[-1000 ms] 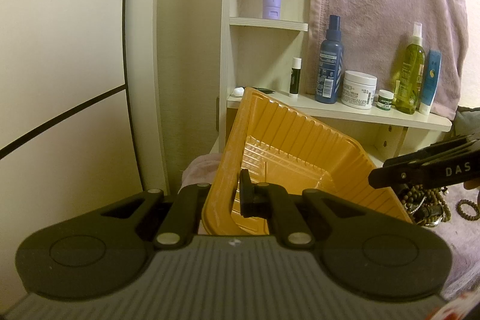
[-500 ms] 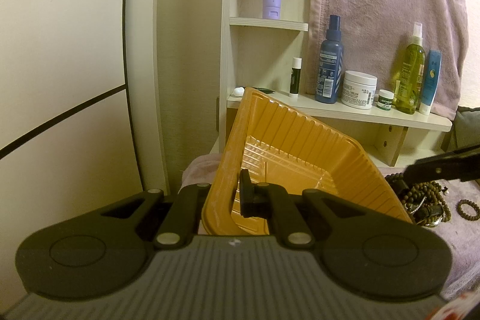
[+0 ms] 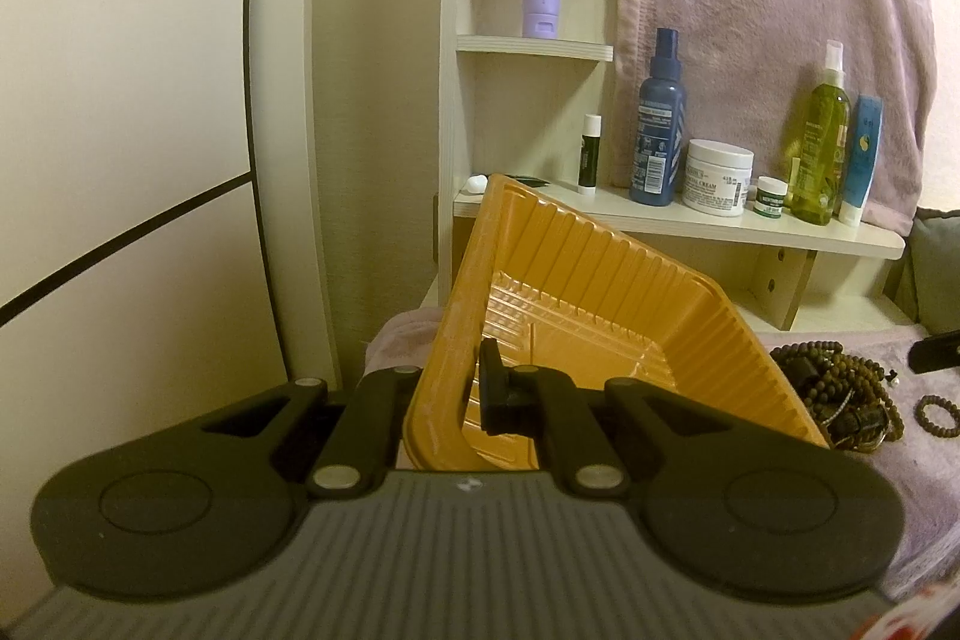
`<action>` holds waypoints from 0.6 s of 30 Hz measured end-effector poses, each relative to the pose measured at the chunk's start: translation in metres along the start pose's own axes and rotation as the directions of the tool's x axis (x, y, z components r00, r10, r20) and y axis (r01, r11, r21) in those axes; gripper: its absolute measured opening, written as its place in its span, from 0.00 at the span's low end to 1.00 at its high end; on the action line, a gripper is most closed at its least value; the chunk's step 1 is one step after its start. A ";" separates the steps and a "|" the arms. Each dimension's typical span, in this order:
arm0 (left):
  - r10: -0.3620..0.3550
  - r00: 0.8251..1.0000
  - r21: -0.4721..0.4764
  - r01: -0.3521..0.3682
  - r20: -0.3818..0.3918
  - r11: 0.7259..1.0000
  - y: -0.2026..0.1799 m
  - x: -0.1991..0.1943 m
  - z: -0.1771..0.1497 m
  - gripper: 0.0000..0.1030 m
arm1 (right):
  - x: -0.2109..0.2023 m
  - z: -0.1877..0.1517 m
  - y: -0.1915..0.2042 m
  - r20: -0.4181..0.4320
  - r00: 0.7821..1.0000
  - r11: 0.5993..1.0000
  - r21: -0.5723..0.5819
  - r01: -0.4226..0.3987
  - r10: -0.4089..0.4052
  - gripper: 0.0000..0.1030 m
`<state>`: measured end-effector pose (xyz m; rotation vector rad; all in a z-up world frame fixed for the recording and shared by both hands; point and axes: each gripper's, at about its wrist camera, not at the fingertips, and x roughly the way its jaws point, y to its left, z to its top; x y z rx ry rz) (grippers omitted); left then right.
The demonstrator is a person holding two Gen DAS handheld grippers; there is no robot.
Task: Organize jewelry
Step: 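Move the right gripper to the wooden bead bracelet and grasp it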
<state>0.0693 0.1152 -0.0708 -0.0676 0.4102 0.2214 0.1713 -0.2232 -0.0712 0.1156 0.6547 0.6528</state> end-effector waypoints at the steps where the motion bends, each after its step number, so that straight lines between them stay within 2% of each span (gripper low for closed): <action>1: 0.000 1.000 0.001 0.000 0.002 1.000 0.000 0.000 0.000 0.07 | -0.003 -0.001 -0.004 0.002 1.000 1.000 0.006 0.012 -0.012 0.41; 10: 0.001 1.000 0.005 -0.001 0.003 1.000 0.000 0.000 0.000 0.07 | -0.029 -0.013 -0.035 0.008 0.994 0.992 0.056 0.112 -0.112 0.41; 18: 0.000 1.000 0.005 0.000 0.003 1.000 0.000 0.001 0.000 0.07 | -0.034 -0.025 -0.060 -0.025 0.980 0.977 0.069 0.201 -0.200 0.41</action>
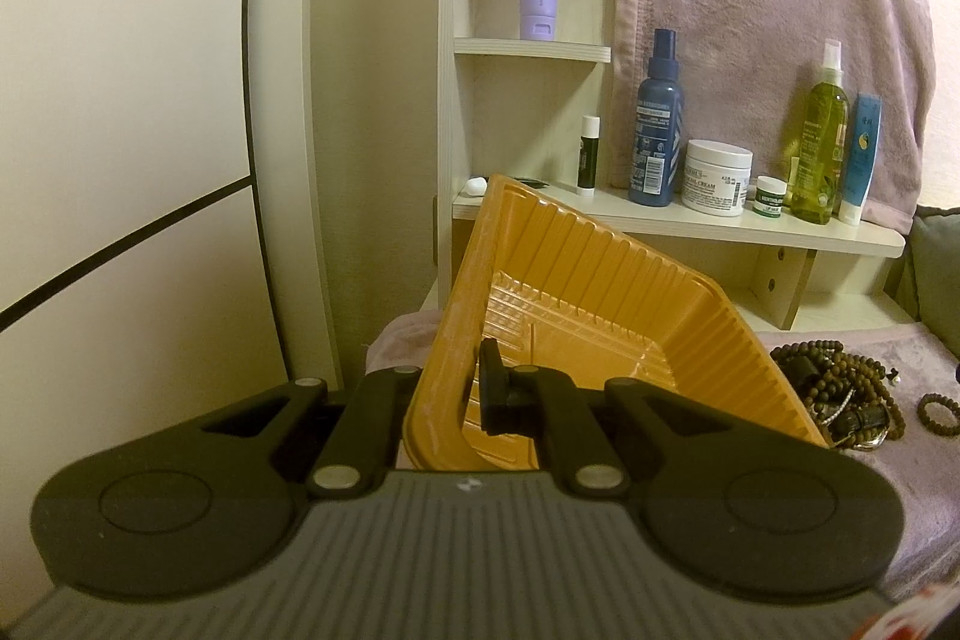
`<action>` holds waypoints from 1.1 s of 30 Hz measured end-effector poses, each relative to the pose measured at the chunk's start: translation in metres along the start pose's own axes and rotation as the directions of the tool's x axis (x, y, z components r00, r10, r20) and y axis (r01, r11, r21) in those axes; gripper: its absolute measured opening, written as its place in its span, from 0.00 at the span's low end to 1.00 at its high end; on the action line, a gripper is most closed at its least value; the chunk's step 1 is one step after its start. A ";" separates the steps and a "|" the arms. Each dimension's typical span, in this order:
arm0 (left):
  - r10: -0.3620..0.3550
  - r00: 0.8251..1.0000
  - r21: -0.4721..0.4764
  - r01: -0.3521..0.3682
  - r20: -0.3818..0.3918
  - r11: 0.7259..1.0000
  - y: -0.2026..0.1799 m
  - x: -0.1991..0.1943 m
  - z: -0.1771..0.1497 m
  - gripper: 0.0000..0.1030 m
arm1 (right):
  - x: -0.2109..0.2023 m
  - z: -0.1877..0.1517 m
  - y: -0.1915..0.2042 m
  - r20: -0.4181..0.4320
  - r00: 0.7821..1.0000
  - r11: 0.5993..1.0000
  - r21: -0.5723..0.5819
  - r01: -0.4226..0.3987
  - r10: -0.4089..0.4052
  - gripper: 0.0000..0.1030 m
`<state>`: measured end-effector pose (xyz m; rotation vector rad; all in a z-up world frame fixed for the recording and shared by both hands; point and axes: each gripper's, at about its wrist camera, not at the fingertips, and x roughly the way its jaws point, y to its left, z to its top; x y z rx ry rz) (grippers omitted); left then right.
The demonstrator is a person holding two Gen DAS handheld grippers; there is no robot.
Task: Organize jewelry
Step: 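Move the right gripper to the wooden bead bracelet and grasp it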
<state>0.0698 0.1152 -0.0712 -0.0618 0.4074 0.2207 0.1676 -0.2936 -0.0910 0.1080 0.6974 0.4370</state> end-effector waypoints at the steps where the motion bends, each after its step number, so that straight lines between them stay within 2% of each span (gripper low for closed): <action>1: 0.000 1.000 0.000 0.000 0.000 1.000 0.000 0.000 0.000 0.07 | 0.000 -0.002 -0.002 -0.006 1.000 1.000 -0.006 0.011 -0.011 0.41; 8: 0.001 1.000 0.003 0.000 -0.001 1.000 0.000 0.000 0.000 0.07 | 0.008 -0.022 -0.006 -0.067 0.996 0.996 -0.071 0.052 -0.057 0.41; 15: 0.001 1.000 0.004 -0.001 0.000 1.000 0.000 0.000 0.000 0.07 | 0.025 -0.025 0.009 -0.073 0.994 0.977 -0.204 0.066 -0.082 0.41; 20: -0.001 1.000 0.003 0.001 -0.001 1.000 0.001 0.000 0.000 0.07 | 0.037 -0.025 0.010 -0.086 0.993 0.972 -0.226 0.064 -0.086 0.41; 27: -0.001 1.000 0.004 0.001 -0.002 1.000 0.001 0.000 0.000 0.07 | 0.042 -0.030 0.010 -0.091 0.993 0.972 -0.230 0.050 -0.073 0.26; 31: -0.001 1.000 0.005 0.001 -0.002 1.000 0.001 0.000 0.001 0.07 | 0.043 -0.029 0.008 -0.094 0.994 0.975 -0.221 0.037 -0.059 0.22; 33: -0.002 1.000 0.005 0.002 -0.002 1.000 0.001 0.000 0.001 0.07 | 0.043 -0.028 0.006 -0.096 0.994 0.977 -0.212 0.034 -0.055 0.16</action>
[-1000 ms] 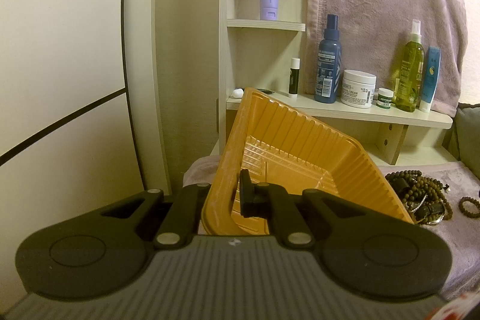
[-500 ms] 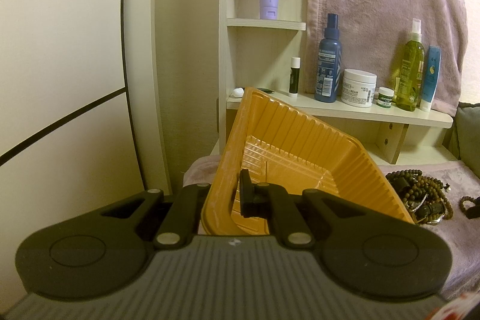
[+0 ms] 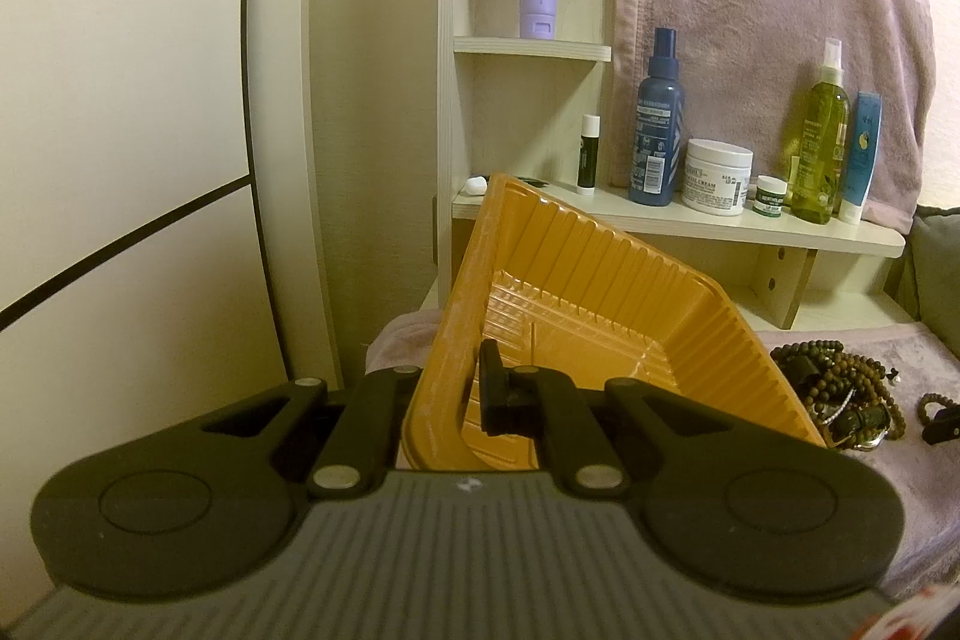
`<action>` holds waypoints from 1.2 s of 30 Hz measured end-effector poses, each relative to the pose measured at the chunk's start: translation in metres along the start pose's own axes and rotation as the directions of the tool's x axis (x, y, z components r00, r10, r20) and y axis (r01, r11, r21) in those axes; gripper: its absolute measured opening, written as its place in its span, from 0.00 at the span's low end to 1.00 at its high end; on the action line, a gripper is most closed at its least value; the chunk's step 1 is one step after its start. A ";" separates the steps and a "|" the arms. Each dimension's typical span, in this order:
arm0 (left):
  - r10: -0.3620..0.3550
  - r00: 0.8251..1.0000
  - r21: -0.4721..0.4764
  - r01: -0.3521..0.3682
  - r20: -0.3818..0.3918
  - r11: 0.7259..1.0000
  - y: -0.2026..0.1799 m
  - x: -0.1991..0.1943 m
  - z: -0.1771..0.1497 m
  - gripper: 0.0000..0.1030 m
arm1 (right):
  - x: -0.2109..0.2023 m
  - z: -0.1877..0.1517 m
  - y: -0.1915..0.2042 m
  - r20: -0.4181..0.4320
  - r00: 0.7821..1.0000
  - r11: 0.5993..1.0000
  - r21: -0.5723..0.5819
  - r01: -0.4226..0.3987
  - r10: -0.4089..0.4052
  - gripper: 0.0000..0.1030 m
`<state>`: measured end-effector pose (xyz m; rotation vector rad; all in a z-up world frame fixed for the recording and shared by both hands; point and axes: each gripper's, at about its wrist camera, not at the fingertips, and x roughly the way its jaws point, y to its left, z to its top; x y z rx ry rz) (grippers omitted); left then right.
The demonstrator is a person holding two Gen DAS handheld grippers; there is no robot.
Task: Organize jewelry
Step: 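Move the right gripper to the wooden bead bracelet and grasp it, then lift the bracelet with the right gripper and carry it over the tray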
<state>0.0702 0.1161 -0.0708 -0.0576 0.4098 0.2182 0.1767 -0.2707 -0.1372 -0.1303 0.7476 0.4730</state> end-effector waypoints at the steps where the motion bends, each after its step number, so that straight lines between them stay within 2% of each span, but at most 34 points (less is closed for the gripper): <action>1: 0.000 1.000 0.000 0.000 0.000 1.000 0.000 0.000 0.000 0.07 | 0.000 0.000 0.000 0.000 1.000 1.000 0.005 -0.003 0.003 0.11; 2: 0.000 1.000 -0.001 0.000 0.000 1.000 0.001 0.000 0.000 0.07 | 0.000 0.001 -0.001 0.000 1.000 1.000 0.009 -0.006 0.006 0.07; 8: -0.001 1.000 -0.001 0.001 0.000 1.000 0.000 0.000 0.000 0.07 | -0.002 0.001 -0.004 0.013 1.000 0.998 0.064 -0.023 0.022 0.06; 19: -0.006 1.000 -0.002 0.006 0.003 1.000 -0.002 0.001 0.003 0.06 | -0.031 0.015 -0.019 0.143 0.984 0.959 0.246 -0.142 0.109 0.06; 32: -0.008 1.000 -0.005 0.008 0.006 1.000 -0.001 0.002 0.002 0.06 | -0.041 0.041 0.000 0.221 0.956 0.936 0.249 -0.248 0.194 0.06; 36: -0.008 1.000 -0.008 0.008 0.005 1.000 -0.001 0.002 0.002 0.06 | -0.044 0.056 0.013 0.251 0.938 0.927 0.229 -0.297 0.238 0.06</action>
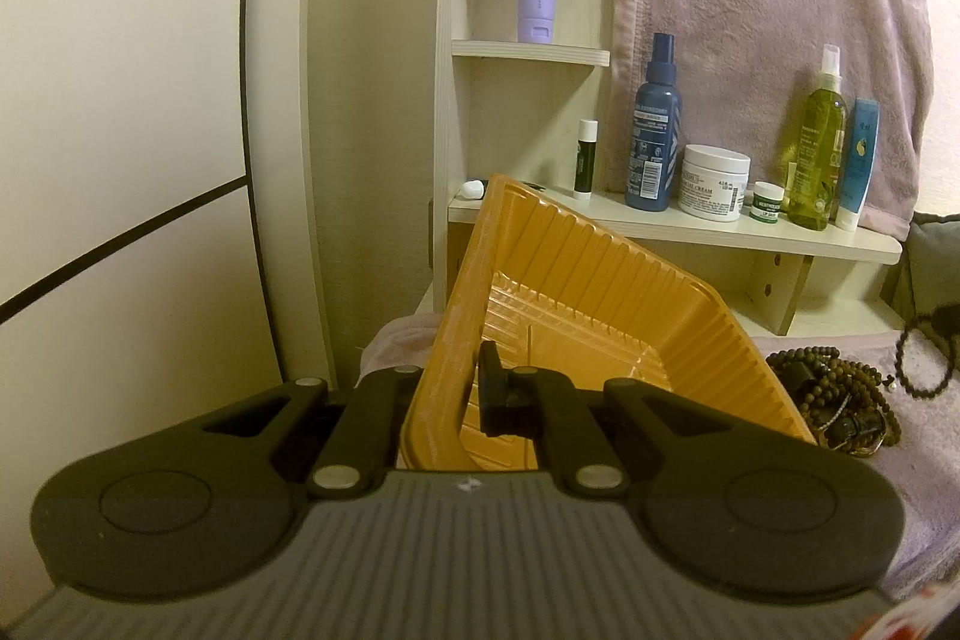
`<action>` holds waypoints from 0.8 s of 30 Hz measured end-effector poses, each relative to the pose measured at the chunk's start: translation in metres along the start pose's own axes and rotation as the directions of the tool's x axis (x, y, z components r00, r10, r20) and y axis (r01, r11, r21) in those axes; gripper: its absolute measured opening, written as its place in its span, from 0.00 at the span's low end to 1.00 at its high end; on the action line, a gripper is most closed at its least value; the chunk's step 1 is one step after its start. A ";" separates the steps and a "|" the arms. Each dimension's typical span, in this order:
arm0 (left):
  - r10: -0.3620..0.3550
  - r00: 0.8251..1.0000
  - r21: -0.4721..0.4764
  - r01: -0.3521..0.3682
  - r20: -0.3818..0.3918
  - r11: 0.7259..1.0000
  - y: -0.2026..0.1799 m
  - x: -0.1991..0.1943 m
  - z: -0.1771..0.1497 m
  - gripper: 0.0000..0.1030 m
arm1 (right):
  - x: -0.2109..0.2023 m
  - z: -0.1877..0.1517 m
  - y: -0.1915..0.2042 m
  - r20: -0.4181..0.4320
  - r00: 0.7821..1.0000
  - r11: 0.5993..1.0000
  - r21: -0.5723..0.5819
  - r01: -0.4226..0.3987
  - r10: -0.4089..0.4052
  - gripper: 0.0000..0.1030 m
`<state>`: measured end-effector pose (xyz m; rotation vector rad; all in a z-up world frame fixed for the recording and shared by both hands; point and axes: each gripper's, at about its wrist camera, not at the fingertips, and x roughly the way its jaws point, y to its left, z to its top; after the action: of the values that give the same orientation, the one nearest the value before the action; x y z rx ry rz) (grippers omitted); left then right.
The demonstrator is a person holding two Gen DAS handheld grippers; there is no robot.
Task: Organize jewelry
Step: 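Lift the bracelet with the right gripper and carry it over the tray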
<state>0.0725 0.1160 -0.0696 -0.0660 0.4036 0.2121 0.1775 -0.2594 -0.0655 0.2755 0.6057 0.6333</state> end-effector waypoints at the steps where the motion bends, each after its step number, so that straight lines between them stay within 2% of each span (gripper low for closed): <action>1: 0.000 1.000 0.000 0.000 0.000 1.000 0.000 0.000 0.000 0.06 | 0.002 0.003 0.005 0.005 1.000 1.000 -0.004 -0.016 0.016 0.06; 12: -0.004 1.000 -0.006 0.004 0.001 1.000 0.000 0.000 0.001 0.06 | 0.038 0.025 0.069 0.004 0.979 0.977 -0.062 -0.205 0.206 0.06; 17: -0.010 1.000 -0.010 0.010 0.006 1.000 -0.001 0.002 0.002 0.06 | 0.058 0.013 0.100 -0.065 0.961 0.957 -0.094 -0.274 0.269 0.06; 24: -0.013 1.000 -0.017 0.013 0.009 1.000 0.000 0.002 0.001 0.06 | 0.091 -0.012 0.129 -0.172 0.943 0.944 -0.121 -0.306 0.284 0.06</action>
<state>0.0746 0.1161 -0.0692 -0.0846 0.3922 0.2034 0.1687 -0.1015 -0.0615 0.1825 0.6666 0.9924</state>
